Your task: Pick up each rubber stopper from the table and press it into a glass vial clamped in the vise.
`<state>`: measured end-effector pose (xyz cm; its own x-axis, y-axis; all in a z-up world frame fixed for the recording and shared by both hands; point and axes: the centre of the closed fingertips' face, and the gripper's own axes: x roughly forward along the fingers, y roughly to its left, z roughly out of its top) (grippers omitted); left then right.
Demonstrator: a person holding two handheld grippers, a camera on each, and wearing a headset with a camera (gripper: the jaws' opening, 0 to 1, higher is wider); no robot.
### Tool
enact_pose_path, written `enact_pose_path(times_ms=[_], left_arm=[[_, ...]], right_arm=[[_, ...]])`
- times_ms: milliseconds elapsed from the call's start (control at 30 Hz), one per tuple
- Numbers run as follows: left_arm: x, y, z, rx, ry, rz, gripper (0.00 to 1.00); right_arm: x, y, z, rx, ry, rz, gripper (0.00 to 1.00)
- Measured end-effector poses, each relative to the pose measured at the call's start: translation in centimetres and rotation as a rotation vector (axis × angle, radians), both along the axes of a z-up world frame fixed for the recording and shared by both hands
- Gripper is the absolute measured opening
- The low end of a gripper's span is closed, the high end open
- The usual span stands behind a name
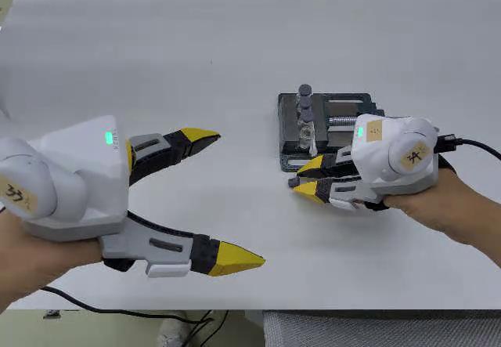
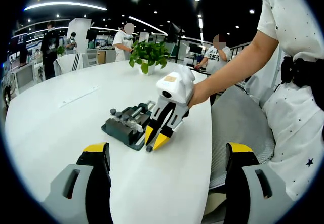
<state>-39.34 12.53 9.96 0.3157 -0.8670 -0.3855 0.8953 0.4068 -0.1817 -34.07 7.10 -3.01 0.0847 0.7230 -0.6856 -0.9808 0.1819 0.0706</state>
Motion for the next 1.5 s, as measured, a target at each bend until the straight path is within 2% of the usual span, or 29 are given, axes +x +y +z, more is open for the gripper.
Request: enact_pose_path(times_ms=[600, 833, 967, 1100, 1233, 1300, 1400, 1500], left_arm=[[0.2, -0.2, 0.1, -0.002, -0.003, -0.006, 0.93], [0.4, -0.3, 0.2, -0.002, -0.013, -0.015, 0.91], [0.8, -0.5, 0.8, -0.009, -0.028, -0.019, 0.88], [1.3, -0.8, 1.6, -0.026, -0.043, -0.016, 0.8], [1.5, -1.3, 2.6, -0.056, -0.057, -0.022, 0.68], [1.7, -1.7, 3.2, -0.075, -0.058, -0.02, 0.65], [1.7, -2.4, 4.4, -0.116, -0.068, -0.036, 0.55], [1.8, -3.1, 5.4, -0.144, -0.065, -0.046, 0.48]], right_arm=[[0.1, 0.1, 0.0, -0.003, 0.0, 0.005, 0.06], [0.3, -0.2, 1.2, 0.024, 0.007, -0.004, 0.06], [-0.3, -0.3, 4.1, 0.074, 0.012, 0.01, 0.05], [-1.4, -0.7, 8.3, 0.151, 0.028, 0.03, 0.05], [-2.5, -1.2, 12.3, 0.203, 0.039, 0.044, 0.05], [-2.9, -1.7, 13.2, 0.225, 0.038, 0.045, 0.05], [-3.5, -1.8, 15.7, 0.263, 0.042, 0.051, 0.05], [-4.2, -1.7, 17.6, 0.285, 0.04, 0.061, 0.05]])
